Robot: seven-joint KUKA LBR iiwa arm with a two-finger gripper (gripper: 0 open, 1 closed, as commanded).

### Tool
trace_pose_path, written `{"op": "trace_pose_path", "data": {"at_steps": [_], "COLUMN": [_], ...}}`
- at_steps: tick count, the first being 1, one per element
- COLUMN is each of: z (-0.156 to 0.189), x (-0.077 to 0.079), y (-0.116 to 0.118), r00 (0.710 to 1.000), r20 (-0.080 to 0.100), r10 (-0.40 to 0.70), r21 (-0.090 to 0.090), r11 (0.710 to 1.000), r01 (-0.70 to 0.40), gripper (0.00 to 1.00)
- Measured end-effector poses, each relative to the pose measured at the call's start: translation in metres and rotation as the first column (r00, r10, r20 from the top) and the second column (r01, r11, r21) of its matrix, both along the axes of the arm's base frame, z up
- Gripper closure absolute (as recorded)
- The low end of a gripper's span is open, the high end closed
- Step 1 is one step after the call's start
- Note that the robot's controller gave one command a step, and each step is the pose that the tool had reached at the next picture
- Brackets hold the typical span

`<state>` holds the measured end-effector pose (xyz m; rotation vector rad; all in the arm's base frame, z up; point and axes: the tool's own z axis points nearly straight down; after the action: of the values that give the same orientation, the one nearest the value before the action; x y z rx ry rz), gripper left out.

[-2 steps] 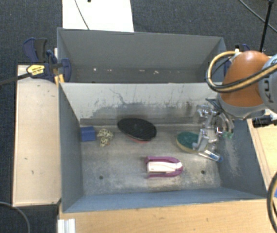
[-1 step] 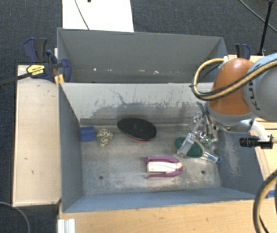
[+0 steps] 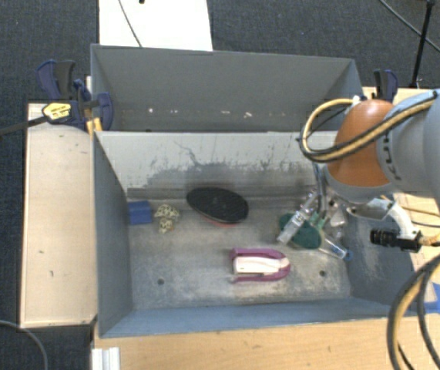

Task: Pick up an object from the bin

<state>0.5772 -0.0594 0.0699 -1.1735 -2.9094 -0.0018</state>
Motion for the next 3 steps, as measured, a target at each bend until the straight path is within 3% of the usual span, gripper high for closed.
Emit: {"op": "trace_pose_path", "data": {"at_steps": [1,2,3], "z": [0.003,0.001,0.037], "x": [-0.063,-0.064,-0.063], "y": [-0.068,-0.069,-0.069], "r00": [0.999,0.999,0.999], "r20": [0.009,0.006,0.009], "r10": [-0.053,-0.052,-0.047], "r21": [0.001,-0.002,-0.003], "r11": [0.999,0.999,0.999], "r01": [0.053,0.052,0.047], "gripper": [0.00,1.00,1.00]}}
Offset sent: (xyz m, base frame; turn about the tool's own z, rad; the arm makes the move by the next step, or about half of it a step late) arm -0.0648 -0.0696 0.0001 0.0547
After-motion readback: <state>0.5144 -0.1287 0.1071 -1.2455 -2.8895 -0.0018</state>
